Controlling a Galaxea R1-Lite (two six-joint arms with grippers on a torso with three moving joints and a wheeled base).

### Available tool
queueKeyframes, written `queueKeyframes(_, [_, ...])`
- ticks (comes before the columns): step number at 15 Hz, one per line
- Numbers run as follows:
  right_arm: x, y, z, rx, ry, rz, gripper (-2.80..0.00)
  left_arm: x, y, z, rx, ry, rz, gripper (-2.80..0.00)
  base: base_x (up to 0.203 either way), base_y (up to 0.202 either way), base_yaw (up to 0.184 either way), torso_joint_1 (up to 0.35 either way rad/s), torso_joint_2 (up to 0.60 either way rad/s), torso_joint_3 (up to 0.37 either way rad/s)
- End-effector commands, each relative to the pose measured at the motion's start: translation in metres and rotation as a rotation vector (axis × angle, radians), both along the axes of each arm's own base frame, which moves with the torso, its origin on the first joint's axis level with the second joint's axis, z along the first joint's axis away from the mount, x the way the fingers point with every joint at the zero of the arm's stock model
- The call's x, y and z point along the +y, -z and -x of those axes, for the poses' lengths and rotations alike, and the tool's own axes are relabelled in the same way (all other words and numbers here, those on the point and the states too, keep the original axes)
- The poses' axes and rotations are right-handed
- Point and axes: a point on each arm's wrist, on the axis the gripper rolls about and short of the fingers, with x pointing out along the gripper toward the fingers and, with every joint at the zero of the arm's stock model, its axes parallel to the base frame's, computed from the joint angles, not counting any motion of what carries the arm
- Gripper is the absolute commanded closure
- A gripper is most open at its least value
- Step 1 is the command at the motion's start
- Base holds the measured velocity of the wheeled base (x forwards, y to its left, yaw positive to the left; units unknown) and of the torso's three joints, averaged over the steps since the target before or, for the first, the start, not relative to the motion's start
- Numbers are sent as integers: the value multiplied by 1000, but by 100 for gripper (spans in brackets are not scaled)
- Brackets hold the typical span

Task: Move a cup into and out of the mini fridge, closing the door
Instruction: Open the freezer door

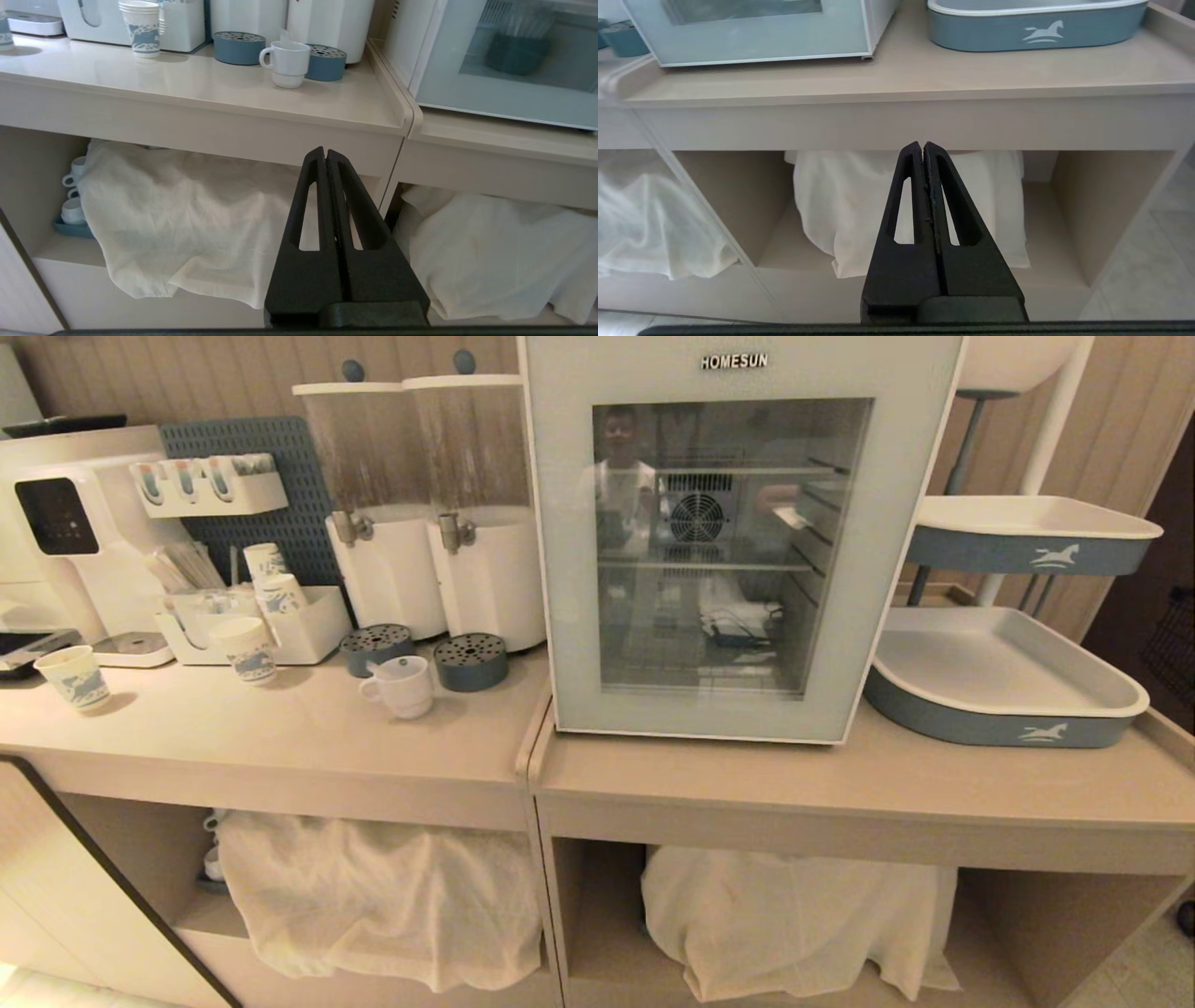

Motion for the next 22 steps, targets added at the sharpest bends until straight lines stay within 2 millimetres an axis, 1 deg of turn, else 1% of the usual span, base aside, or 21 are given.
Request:
queueKeyframes(1, [0, 0, 0, 1, -1, 0, 0, 0, 11, -3, 34, 0, 0, 0, 0, 0, 0, 0, 0, 0])
queueKeyframes(4, [0, 0, 0, 1, -1, 0, 0, 0, 11, -3, 34, 0, 1, 0, 31, 0, 0, 1, 1, -1])
queueKeyframes(7, [0, 0, 0, 1, -1, 0, 0, 0, 11, -3, 34, 3, 12, 0, 183, 0, 1, 4, -2, 2])
queueKeyframes(9, [0, 0, 0, 1, -1, 0, 0, 0, 11, -3, 34, 2, 7, 0, 102, 0, 2, 2, 11, 0])
queueKeyframes(12, [0, 0, 0, 1, -1, 0, 0, 0, 12, -3, 48, -7, -11, 0, 0, 0, 0, 0, 0, 0])
queueKeyframes(14, [0, 0, 0, 1, -1, 0, 0, 0, 18, -3, 106, -8, -48, 0, 0, 0, 0, 0, 0, 0])
queueKeyframes(15, [0, 0, 0, 2, -1, 0, 0, 0, 15, -2, 113, -5, -50, 0, 0, 0, 0, 0, 0, 0])
queueKeyframes(16, [0, 0, 0, 2, -1, 0, 0, 0, 1, 4, 95, -2, -51, 0, 0, 0, 0, 0, 0, 0])
queueKeyframes(18, [0, 0, 0, 1, -1, 0, 0, 0, -41, 23, 35, 14, -54, 0, 0, 0, 0, 0, 0, 0])
queueKeyframes(19, [0, 0, 0, 1, -1, 0, 0, -1, -58, 32, 33, 26, -56, 0, 0, 0, 0, 0, 0, 0])
queueKeyframes(20, [0, 0, 0, 1, -1, 0, 0, -1, -75, 32, 59, 34, -57, 0, 0, 0, 0, 0, 0, 0])
queueKeyframes(22, [0, 0, 0, 1, -1, 0, 0, 1, -118, 22, 114, 46, -47, 0, 0, 0, 0, 0, 0, 0])
